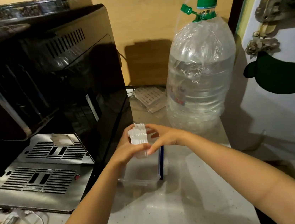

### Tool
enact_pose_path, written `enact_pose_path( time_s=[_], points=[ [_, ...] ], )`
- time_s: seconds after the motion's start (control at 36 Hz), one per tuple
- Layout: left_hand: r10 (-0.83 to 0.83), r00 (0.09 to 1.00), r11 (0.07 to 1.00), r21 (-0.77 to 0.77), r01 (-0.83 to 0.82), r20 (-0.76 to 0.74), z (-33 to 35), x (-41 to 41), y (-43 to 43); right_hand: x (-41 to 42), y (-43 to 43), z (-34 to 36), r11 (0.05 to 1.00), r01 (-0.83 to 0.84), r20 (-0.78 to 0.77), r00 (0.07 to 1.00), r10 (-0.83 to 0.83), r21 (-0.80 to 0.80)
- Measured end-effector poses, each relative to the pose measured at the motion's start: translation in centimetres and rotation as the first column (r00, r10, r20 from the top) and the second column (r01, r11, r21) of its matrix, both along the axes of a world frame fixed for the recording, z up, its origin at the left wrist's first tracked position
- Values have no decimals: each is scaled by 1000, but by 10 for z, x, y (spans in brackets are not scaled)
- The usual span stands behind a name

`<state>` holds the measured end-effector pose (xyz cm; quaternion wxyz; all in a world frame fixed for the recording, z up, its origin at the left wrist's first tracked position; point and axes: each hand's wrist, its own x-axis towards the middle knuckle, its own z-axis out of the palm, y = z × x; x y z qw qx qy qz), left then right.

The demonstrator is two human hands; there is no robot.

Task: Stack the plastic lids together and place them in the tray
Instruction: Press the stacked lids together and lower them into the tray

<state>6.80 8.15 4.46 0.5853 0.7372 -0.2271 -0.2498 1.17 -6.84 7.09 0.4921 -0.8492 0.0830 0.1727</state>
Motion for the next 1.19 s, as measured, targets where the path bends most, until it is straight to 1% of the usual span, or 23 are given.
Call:
enact_pose_path(
  time_s=[0.06, 0.08, 0.17, 0.22, 0.28, 0.36, 0.44, 0.53, 0.58, 0.64, 0.72, 0.86, 0.97, 1.08, 1.19],
  points=[
    [28, 994, 993, 108, -39, 103, -5, 5, -1, 5, -3, -1, 998, -10, 2, 1000, 9, 55],
    [35, 988, 981, 186, -63, 150, -6, 6, 0, 7, -3, -1, 996, -9, 8, 1000, 8, 85],
    [29, 963, 916, 378, -133, 270, -13, 8, -1, 14, -4, -4, 990, 19, 29, 999, -24, 143],
    [-18, 941, 859, 487, -158, 338, -19, 9, -1, 18, -1, -7, 986, 44, 33, 998, -50, 159],
    [-83, 923, 791, 588, -168, 375, -27, 12, -2, 22, 3, -13, 987, 59, 51, 996, -67, 148],
    [-157, 917, 727, 671, -145, 367, -39, 18, -3, 28, 9, -25, 994, 80, 93, 992, -88, 80],
    [-198, 910, 688, 713, -135, 363, -48, 19, -5, 35, 9, -42, 994, 109, 76, 991, -108, -16],
    [-216, 900, 655, 740, -153, 378, -60, 20, -7, 37, 9, -53, 995, 56, 20, 998, -55, -86],
    [-249, 895, 630, 764, -141, 371, -65, 20, -8, 38, 8, -59, 986, 24, -11, 1000, -26, -163],
    [-259, 887, 624, 767, -149, 382, -69, 19, -9, 41, 9, -66, 968, -6, -34, 999, -2, -251],
    [-277, 870, 619, 768, -162, 407, -75, 19, -10, 43, 10, -72, 925, -86, -57, 996, 69, -369],
    [-296, 865, 613, 775, -153, 405, -81, 19, -9, 47, 8, -78, 846, -162, -80, 987, 141, -508],
    [-302, 867, 626, 769, -133, 396, -87, 18, -9, 49, 8, -82, 739, -260, -123, 964, 236, -621],
    [-292, 869, 645, 753, -130, 400, -91, 20, -10, 50, 6, -83, 666, -295, -146, 951, 271, -685],
    [-314, 872, 634, 767, -101, 375, -93, 21, -12, 50, 5, -84, 634, -298, -146, 948, 282, -713]
  ],
)
